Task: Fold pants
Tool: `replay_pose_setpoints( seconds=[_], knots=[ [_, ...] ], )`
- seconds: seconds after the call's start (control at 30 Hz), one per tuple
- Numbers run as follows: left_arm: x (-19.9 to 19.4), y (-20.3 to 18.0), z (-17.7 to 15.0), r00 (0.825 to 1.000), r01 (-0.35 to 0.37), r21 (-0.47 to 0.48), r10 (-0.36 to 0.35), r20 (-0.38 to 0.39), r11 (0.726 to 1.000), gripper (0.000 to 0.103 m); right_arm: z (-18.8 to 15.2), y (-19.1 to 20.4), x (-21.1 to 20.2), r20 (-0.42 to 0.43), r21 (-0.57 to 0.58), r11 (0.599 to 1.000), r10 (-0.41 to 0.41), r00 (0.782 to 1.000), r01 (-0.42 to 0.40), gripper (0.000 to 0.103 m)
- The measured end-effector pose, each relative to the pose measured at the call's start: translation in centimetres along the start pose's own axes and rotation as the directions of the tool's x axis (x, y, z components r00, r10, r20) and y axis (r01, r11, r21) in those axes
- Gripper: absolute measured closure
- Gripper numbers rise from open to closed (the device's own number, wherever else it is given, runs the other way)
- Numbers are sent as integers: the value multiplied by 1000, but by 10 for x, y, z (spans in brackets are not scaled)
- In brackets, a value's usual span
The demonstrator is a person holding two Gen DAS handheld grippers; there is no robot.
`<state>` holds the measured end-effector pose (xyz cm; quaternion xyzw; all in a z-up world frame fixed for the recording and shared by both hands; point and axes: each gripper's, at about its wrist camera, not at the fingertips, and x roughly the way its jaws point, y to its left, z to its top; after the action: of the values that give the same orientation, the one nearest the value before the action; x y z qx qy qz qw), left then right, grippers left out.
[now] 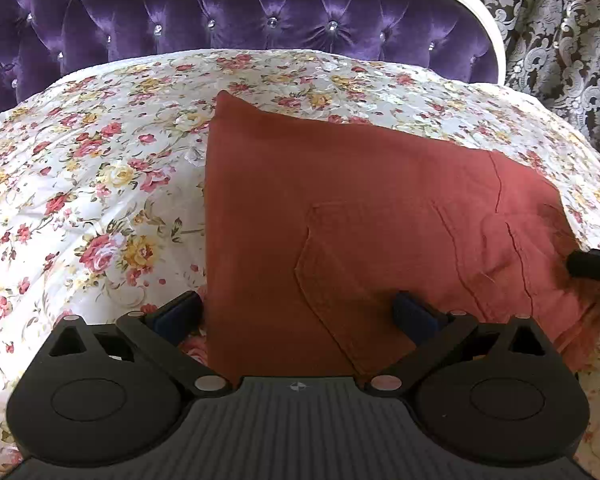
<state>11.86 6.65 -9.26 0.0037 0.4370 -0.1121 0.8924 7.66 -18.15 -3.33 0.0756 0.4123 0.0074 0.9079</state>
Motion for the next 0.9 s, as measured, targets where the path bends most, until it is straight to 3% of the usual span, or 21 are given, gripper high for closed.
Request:
replay_pose_setpoints(
  seconds=[0.17, 0.37, 0.53, 0.73, 0.83, 0.87, 0.9],
  knots=[
    [-2, 3, -2, 1000, 25, 7, -26, 13, 1000, 0, 1, -41, 9, -40, 143, 983, 124, 991, -117, 41],
    [-10, 16, 0, 995, 104, -26, -103, 11, 994, 3, 5, -56, 27, -61, 200, 935, 311, 949, -293, 39],
    [-13, 31, 0, 991, 127, -111, -122, 50, 986, 5, 14, -52, 40, -69, 194, 913, 378, 923, -360, 38],
    [3, 19, 14, 993, 117, -33, -116, 24, 993, 5, 23, -55, 55, -56, 236, 875, 447, 893, -423, 39],
    [8, 7, 22, 990, 141, -9, -141, 12, 990, 5, 26, -47, 57, -55, 210, 887, 431, 901, -411, 47],
    [7, 4, 22, 989, 145, -5, -145, 15, 989, 12, 27, -44, 56, -57, 192, 896, 417, 907, -400, 63],
    [5, 3, 21, 989, 146, 2, -146, 24, 989, 22, 28, -38, 55, -62, 156, 914, 387, 920, -374, 66]
  ],
)
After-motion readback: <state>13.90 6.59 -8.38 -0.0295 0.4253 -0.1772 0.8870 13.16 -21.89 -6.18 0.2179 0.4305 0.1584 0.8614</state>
